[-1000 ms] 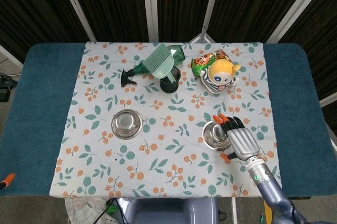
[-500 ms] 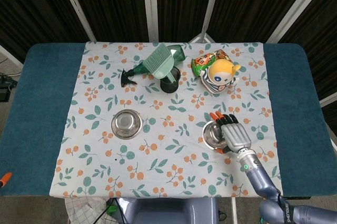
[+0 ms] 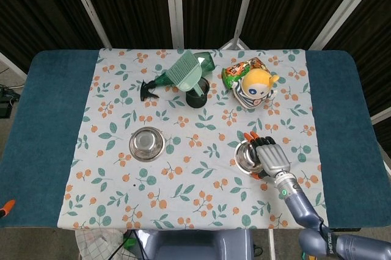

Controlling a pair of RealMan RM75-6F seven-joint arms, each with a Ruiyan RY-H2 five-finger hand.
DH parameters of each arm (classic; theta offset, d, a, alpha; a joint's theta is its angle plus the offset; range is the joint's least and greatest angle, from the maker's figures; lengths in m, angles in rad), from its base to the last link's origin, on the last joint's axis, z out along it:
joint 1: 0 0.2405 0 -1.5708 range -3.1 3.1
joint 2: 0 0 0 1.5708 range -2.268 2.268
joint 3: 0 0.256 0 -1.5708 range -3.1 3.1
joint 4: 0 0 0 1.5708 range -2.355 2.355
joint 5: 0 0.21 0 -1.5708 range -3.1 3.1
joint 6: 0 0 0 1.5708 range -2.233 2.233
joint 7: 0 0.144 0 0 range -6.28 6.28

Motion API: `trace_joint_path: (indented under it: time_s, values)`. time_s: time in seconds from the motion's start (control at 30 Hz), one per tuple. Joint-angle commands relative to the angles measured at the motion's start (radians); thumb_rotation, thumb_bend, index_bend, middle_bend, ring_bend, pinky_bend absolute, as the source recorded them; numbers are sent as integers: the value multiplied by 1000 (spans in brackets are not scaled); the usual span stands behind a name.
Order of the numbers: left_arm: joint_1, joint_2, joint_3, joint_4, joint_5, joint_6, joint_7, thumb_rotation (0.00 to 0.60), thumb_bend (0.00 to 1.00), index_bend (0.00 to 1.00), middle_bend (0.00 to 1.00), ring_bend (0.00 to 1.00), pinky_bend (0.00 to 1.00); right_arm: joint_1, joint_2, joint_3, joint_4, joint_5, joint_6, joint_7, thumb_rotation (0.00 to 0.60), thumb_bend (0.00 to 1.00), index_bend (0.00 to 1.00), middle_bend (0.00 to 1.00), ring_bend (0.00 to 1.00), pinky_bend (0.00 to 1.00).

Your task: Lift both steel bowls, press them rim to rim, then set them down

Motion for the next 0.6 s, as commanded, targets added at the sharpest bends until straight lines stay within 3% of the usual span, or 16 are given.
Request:
trace_joint_path:
  time_s: [0.03, 0.6]
  values:
    - [-1, 0, -1, 1, -2, -2, 0, 600, 67, 191, 0, 0, 2, 4, -7, -4, 6, 1, 2, -1, 600, 70, 82, 22, 165, 129]
    - [0, 0, -3, 1, -7, 0, -2, 600, 66, 192, 0, 0, 2, 39, -34, -15, 52, 42, -4, -31, 600, 69, 129, 37, 166, 159]
